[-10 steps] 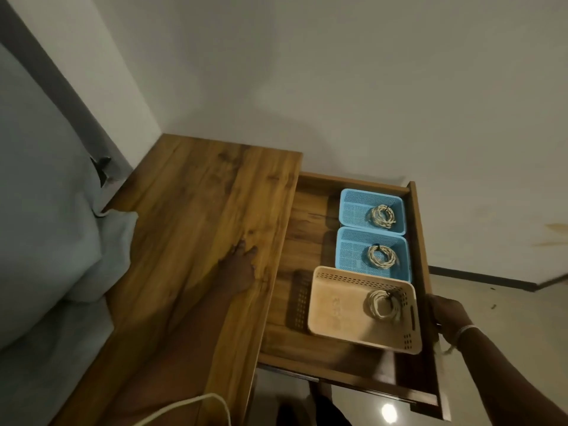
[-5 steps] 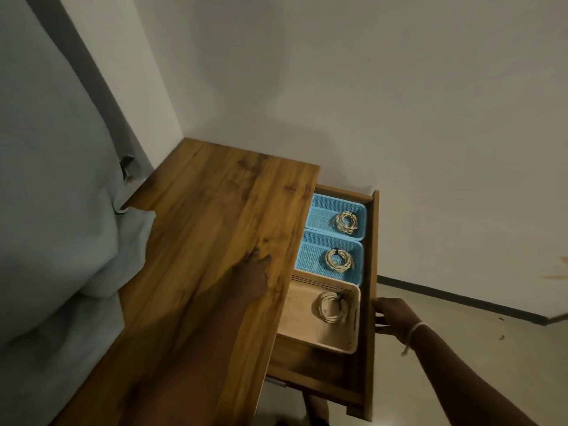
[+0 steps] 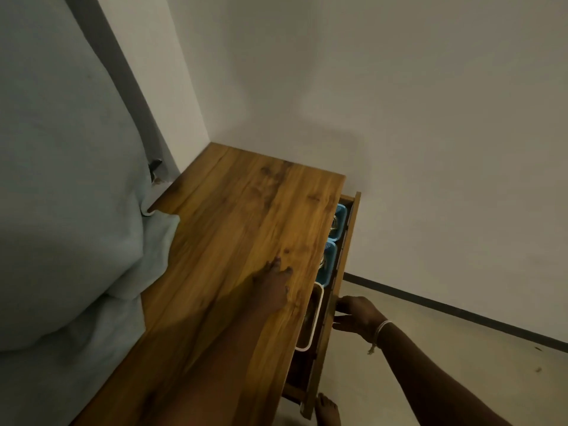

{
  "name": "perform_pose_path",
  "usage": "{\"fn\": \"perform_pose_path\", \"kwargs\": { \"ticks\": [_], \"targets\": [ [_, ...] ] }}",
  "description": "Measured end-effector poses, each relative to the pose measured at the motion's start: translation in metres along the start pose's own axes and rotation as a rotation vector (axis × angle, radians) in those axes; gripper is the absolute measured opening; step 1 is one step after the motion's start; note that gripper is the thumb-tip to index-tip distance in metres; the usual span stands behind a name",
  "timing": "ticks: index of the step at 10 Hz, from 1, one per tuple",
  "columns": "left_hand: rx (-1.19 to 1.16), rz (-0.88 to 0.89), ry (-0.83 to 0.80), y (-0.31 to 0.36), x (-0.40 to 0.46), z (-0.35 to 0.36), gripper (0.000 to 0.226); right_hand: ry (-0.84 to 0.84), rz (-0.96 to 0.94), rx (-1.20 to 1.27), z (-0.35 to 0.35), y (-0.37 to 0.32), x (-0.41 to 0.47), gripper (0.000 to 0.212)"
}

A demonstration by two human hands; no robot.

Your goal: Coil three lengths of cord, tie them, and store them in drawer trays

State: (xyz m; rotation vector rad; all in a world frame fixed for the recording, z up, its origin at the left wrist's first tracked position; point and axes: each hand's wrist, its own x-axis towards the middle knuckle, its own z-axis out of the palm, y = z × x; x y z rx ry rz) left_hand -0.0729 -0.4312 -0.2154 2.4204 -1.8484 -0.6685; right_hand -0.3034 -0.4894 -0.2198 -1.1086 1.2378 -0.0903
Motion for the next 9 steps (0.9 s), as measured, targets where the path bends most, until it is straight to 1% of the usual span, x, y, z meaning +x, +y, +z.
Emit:
{"fn": "perform_pose_path", "kwargs": {
  "ticks": [2, 3, 5, 6, 7, 8, 9],
  "targets": [
    [-0.044, 0.007, 0.018, 0.001, 0.0, -0.002, 0.052, -0.012, 0.035, 0.193, 0.031, -0.027, 0.005, 0.015],
    [-0.028, 0.007, 0.03, 0.005, -0.002, -0.004, 0.054, -0.032, 0.095, 0.341, 0.046, -0.036, 0.008, 0.02],
    [-0.031, -0.002, 0.018, 0.004, -0.002, -0.003, 0.054, -0.075, 0.103, 0.336, 0.049, -0.039, 0.02, 0.029],
    [-0.042, 0.0, 0.02, 0.004, -0.002, -0.003, 0.054, -0.089, 0.107, 0.264, 0.045, -0.04, 0.018, 0.026],
    [-0.076, 0.003, 0.005, 0.004, -0.007, -0.009, 0.053, -0.133, 0.105, 0.086, 0.04, -0.047, 0.012, 0.032],
    [-0.158, 0.025, -0.037, 0.001, -0.006, -0.032, 0.05, -0.18, 0.151, -0.149, 0.028, -0.072, 0.011, 0.045],
    [-0.143, -0.047, 0.037, -0.006, 0.01, -0.079, 0.051, -0.13, 0.065, -0.376, 0.009, -0.116, 0.012, 0.034]
  ]
}}
